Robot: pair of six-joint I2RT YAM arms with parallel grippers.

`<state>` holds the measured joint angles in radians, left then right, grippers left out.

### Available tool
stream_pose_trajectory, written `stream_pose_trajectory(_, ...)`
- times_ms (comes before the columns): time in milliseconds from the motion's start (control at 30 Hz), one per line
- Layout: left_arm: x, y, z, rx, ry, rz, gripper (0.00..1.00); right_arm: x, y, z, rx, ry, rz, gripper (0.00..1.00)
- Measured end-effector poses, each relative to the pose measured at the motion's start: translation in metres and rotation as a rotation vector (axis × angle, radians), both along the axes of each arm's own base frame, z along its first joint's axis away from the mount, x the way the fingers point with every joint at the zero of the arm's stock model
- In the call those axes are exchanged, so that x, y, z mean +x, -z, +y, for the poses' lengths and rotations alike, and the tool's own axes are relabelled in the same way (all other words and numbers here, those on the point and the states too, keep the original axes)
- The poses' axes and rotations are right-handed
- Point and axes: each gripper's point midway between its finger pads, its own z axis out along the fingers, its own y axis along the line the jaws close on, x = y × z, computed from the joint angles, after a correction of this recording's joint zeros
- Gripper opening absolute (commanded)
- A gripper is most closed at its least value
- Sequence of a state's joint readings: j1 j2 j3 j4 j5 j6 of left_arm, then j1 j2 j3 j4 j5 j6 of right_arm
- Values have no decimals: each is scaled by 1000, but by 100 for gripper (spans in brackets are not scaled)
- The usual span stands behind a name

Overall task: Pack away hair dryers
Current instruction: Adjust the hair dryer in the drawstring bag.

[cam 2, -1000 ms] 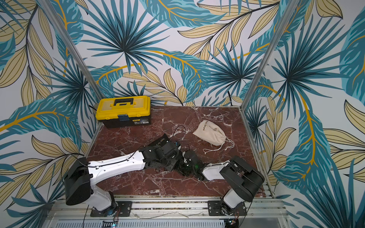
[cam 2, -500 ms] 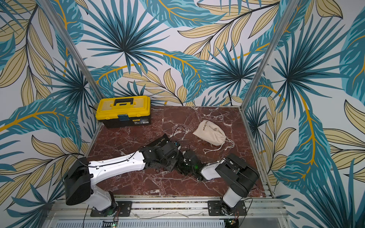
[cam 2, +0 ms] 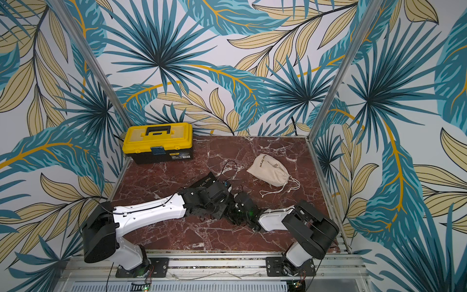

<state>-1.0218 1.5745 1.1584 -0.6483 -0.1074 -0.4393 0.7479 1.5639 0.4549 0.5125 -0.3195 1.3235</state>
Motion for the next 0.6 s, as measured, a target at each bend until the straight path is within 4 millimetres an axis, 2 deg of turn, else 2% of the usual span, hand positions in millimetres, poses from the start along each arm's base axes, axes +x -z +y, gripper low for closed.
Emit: stream_pose_trajectory(600,0,3,-2,-24,-16,11,0,3,5,7,21,2,14,32)
